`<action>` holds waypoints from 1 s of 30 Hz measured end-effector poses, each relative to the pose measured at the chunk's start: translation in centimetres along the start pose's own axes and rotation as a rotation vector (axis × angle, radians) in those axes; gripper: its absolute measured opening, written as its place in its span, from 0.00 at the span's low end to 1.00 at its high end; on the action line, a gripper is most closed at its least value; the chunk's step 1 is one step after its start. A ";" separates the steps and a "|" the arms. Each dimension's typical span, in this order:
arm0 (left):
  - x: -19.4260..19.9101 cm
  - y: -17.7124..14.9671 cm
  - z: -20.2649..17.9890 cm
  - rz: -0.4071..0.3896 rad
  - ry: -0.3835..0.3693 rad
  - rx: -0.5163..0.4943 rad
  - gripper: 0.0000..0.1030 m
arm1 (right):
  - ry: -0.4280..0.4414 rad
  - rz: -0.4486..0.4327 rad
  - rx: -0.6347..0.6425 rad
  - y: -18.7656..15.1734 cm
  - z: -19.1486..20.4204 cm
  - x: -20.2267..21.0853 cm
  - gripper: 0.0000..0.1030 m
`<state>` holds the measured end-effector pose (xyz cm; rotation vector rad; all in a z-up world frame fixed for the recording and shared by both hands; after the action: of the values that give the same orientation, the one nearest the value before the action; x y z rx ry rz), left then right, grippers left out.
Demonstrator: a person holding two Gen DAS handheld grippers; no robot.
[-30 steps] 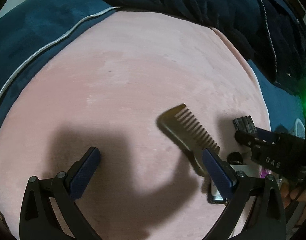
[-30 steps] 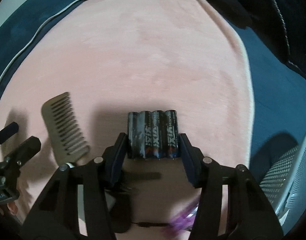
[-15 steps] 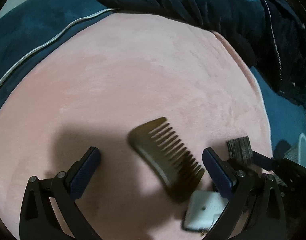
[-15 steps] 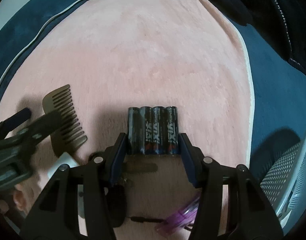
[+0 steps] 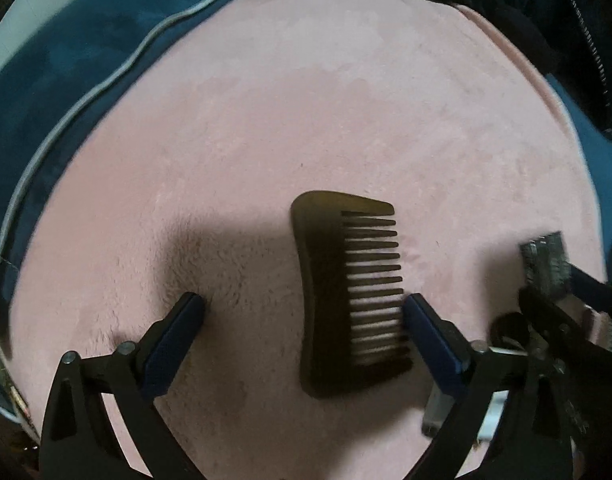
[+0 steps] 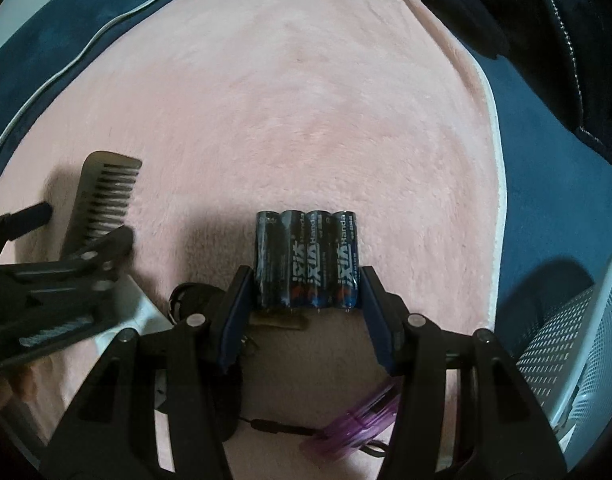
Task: Organize rigid objects
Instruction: 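Lift and carry the comb with the left gripper while the right gripper carries the batteries to the basket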
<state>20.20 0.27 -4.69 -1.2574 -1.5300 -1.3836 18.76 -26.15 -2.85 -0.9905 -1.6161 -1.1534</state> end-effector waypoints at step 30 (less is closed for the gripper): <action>1.3 0.0 3.2 -0.124 -0.135 0.067 0.50 | 0.042 0.027 -0.084 2.1 0.8 -1.0 0.51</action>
<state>20.19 3.68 -3.97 -1.2544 -1.7591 -1.3352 20.83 -24.98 -3.46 -1.0321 -1.5272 -1.2237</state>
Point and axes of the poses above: each gripper's, at about its wrist camera, not at the fingertips, and x roughly against the way its jaws point, z to its left, y to its top, the point moved 5 cm from there along -x, roughly the way its jaws point, and after that the axes turned 10 degrees about -y, right-handed, at the moved point
